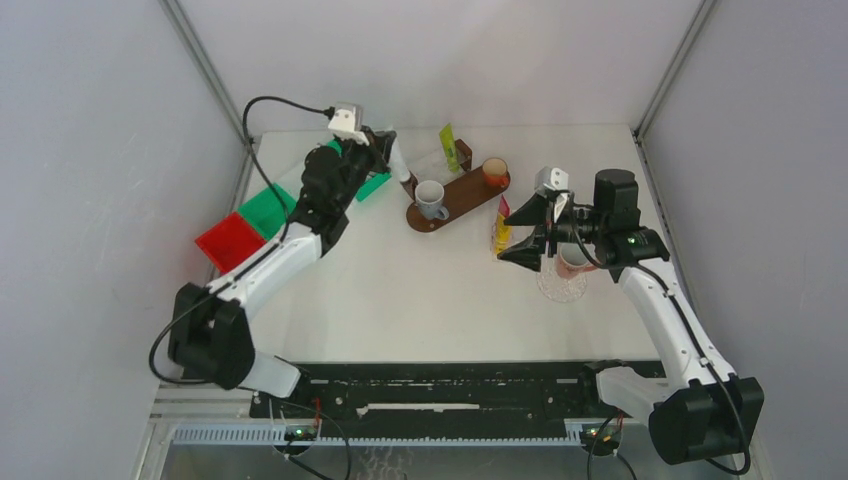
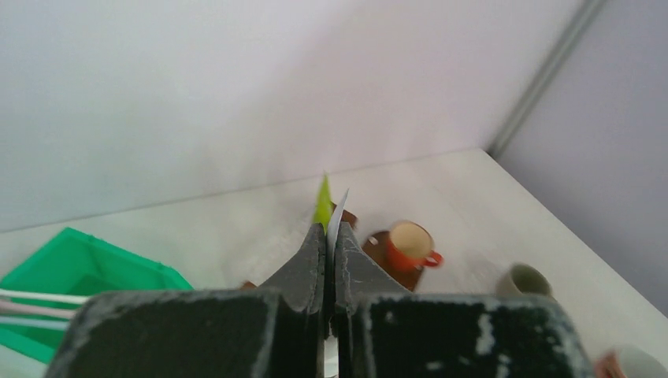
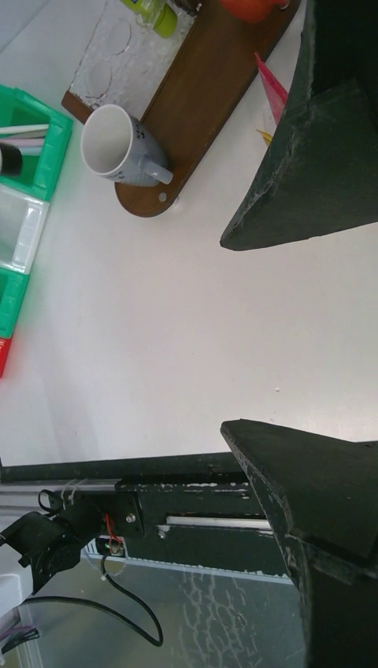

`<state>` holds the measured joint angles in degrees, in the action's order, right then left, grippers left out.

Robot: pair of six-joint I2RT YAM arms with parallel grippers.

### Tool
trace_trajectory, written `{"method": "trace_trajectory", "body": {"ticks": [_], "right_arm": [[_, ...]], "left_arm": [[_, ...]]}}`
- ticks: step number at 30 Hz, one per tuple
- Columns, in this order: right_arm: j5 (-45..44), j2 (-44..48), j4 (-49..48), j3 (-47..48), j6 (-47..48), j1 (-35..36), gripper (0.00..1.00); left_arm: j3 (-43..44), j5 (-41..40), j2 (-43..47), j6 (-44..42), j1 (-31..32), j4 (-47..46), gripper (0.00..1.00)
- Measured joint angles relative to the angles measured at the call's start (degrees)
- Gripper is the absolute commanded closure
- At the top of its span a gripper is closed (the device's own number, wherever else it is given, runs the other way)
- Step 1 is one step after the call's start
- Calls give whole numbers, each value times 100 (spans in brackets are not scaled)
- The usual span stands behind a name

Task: Prepare toiletry sets of a toothbrush and toothpaste on the tray
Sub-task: Place the toothpaste in the toothpaste holder.

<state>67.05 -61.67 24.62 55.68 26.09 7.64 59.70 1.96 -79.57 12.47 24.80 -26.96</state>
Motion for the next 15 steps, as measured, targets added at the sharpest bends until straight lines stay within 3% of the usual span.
{"method": "trace_trajectory", "body": {"ticks": [8, 15], "right_arm": [[-170, -127, 0, 0, 2, -35, 14], [-417, -275, 68, 118, 63, -160, 14]], "left_arm": [[1860, -627, -1912, -72, -94, 101, 100], [2933, -1084, -2833, 20, -94, 553, 100]]}}
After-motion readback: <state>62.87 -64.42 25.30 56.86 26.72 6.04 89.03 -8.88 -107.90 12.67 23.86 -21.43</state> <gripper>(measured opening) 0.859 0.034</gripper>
